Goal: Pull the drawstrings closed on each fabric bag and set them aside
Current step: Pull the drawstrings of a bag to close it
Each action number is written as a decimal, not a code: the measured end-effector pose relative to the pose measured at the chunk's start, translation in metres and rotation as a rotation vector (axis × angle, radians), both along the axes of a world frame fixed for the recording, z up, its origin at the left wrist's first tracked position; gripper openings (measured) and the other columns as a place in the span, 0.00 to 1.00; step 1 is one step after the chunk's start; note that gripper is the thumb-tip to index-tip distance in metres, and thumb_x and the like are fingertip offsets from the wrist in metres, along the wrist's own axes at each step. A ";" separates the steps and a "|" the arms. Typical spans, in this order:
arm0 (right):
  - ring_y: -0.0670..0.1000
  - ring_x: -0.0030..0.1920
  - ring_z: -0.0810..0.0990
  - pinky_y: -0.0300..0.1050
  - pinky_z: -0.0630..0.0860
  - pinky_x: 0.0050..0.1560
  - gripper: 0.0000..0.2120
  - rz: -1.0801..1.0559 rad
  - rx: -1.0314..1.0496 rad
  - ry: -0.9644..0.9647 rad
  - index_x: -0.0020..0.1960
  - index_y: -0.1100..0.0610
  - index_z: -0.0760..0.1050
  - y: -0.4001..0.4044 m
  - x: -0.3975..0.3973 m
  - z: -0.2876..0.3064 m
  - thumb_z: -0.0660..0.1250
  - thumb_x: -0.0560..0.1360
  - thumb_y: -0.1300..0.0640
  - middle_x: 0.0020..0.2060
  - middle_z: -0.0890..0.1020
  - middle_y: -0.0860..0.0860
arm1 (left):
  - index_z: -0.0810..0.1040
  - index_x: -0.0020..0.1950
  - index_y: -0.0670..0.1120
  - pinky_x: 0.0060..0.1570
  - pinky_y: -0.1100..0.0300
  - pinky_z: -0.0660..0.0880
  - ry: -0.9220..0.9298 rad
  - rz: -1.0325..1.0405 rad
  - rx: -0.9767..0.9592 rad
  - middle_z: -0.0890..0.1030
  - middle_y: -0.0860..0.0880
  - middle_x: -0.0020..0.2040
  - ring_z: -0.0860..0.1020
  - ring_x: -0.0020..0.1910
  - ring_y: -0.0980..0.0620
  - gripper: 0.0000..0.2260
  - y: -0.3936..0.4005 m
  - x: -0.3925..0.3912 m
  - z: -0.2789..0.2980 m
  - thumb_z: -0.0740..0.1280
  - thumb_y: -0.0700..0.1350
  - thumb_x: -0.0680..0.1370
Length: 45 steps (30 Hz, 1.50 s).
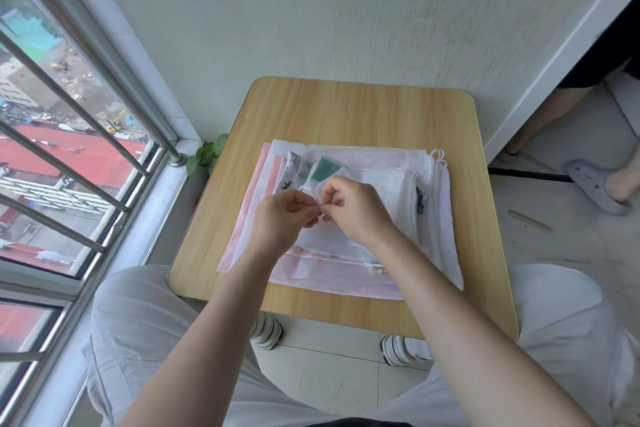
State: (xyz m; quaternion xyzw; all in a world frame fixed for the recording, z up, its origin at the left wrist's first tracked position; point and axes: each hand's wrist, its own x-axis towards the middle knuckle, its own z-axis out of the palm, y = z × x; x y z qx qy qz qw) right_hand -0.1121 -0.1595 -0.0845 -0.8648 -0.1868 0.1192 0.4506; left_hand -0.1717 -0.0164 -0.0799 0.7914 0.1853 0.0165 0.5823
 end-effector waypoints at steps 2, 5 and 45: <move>0.44 0.35 0.83 0.52 0.81 0.43 0.11 -0.004 0.007 -0.008 0.38 0.52 0.72 0.001 0.001 0.001 0.71 0.73 0.63 0.32 0.82 0.50 | 0.84 0.43 0.40 0.46 0.53 0.82 -0.015 0.051 -0.015 0.85 0.45 0.37 0.84 0.39 0.47 0.02 -0.001 -0.002 0.000 0.75 0.36 0.72; 0.48 0.35 0.84 0.54 0.81 0.43 0.13 -0.024 0.022 -0.015 0.37 0.51 0.71 0.002 0.002 0.001 0.72 0.73 0.62 0.32 0.82 0.50 | 0.85 0.42 0.43 0.46 0.54 0.82 -0.018 0.096 0.026 0.85 0.48 0.36 0.84 0.37 0.49 0.02 0.002 -0.001 0.001 0.75 0.37 0.72; 0.55 0.41 0.78 0.51 0.78 0.42 0.06 0.265 -0.435 -0.279 0.43 0.56 0.76 0.005 0.005 0.018 0.62 0.77 0.61 0.45 0.77 0.51 | 0.85 0.44 0.45 0.36 0.64 0.75 0.136 -0.164 0.354 0.83 0.50 0.35 0.76 0.29 0.61 0.07 0.003 0.011 0.014 0.69 0.45 0.77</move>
